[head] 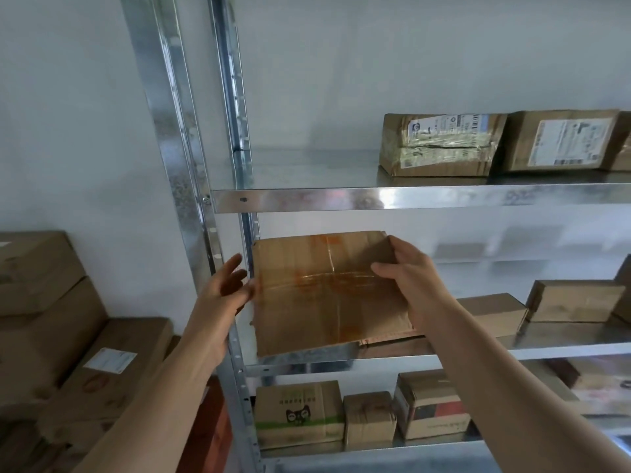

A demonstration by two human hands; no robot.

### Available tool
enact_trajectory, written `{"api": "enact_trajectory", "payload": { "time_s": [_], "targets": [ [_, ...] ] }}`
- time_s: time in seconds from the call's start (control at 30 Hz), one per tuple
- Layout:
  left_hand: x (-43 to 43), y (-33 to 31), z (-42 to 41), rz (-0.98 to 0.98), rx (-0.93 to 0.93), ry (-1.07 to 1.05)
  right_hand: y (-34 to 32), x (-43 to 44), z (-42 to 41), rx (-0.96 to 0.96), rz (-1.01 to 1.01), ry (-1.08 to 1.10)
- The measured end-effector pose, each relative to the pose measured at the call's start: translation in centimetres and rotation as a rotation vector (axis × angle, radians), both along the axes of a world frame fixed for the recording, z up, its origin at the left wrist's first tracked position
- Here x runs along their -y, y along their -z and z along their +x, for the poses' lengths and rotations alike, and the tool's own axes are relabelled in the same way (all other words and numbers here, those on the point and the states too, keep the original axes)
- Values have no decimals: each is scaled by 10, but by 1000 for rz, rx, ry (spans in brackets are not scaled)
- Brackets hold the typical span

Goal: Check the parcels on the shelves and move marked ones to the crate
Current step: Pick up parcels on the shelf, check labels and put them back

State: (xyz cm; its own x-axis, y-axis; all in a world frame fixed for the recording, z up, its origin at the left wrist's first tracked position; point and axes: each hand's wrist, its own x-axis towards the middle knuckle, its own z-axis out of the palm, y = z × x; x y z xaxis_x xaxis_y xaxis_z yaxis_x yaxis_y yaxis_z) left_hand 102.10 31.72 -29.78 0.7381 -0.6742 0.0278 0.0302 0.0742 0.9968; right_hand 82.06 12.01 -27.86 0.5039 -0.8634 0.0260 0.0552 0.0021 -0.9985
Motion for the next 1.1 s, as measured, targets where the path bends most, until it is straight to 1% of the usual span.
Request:
{"api": "enact_trajectory", "payload": {
  "time_s": [0.1, 0.2, 0.3, 0.47, 0.6, 0.7, 0.77, 0.9, 0.97, 1.0, 1.1],
  "targets": [
    [1, 2, -1, 81, -86, 107, -2, 1, -8, 8, -4, -6],
    [6, 4, -6, 47, -174, 234, -1, -2, -12, -11, -26, -22],
    [9, 4, -11, 31, -153, 279, 2, -3, -14, -6, -44, -20],
    [8, 7, -5, 96, -88, 345, 4, -4, -16, -15, -65, -6],
    [2, 7, -12, 82, -50, 323, 6, -4, -19, -8, -61, 1],
    [-4, 5, -15, 32, -61, 306, 9, -3, -23, 3, -15, 7],
    [-7, 5, -14, 9, -21, 304, 12, -2, -26, 10, 16, 22],
    [-12, 5, -10, 12, 58, 149, 16, -3, -31, 29, 69, 94],
    [-15, 4, -9, -8, 85, 129, 17, -3, -35, 35, 105, 130],
    [-16, 5, -8, -33, 59, 117, 18, -4, -37, 44, 122, 143],
    [-22, 8, -3, -76, -113, 57, 22, -12, -40, 62, 186, 166]
  ]
}}
